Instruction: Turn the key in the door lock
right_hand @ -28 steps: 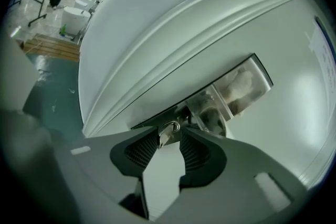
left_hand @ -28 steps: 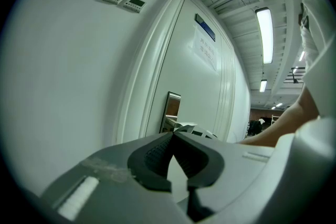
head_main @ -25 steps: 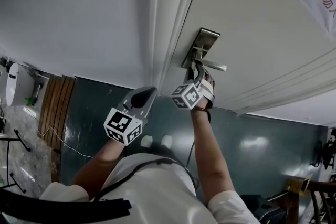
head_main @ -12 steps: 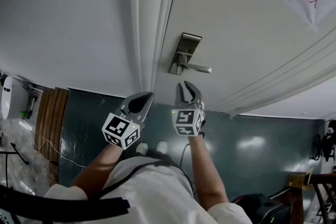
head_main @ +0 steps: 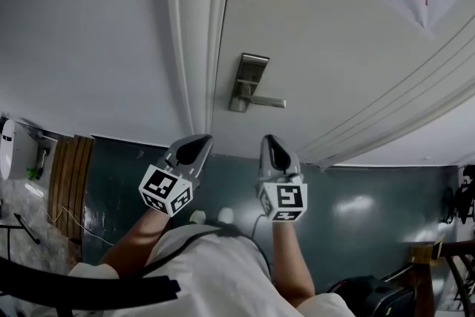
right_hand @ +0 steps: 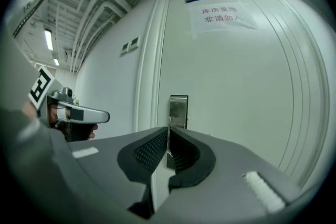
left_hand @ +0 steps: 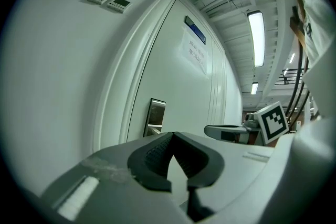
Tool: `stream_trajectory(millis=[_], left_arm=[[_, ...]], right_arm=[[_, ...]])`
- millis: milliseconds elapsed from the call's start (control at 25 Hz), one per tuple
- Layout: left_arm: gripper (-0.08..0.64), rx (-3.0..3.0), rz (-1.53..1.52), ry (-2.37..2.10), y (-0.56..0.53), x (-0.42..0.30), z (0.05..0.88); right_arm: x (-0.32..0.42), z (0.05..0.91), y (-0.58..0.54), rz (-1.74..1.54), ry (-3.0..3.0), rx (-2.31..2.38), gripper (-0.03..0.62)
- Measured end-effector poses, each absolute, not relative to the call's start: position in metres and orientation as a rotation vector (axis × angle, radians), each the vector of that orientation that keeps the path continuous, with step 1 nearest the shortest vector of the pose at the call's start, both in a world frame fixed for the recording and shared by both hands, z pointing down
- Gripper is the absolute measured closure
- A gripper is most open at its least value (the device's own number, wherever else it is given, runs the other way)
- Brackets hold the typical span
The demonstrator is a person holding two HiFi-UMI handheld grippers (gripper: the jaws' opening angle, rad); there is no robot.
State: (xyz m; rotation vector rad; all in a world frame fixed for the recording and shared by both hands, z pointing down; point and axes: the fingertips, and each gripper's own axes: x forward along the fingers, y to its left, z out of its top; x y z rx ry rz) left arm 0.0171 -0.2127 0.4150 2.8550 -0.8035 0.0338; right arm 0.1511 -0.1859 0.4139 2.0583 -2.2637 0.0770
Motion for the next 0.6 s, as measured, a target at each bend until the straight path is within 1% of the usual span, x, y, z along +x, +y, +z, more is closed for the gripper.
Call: stream_trajectory(millis=[240, 600], left_arm=[[0.555, 2.876, 0.004, -0.83, -0.212, 0.009, 0.398], [0.555, 2.875, -0.022, -0.857, -0.214, 0.006, 0.39]], right_arm=[[0.164, 0.403, -0.159, 0.182, -2.326, 2.151, 0.583], [0.17, 0.39, -0.149, 0.181, -2.379, 2.171, 0.584]])
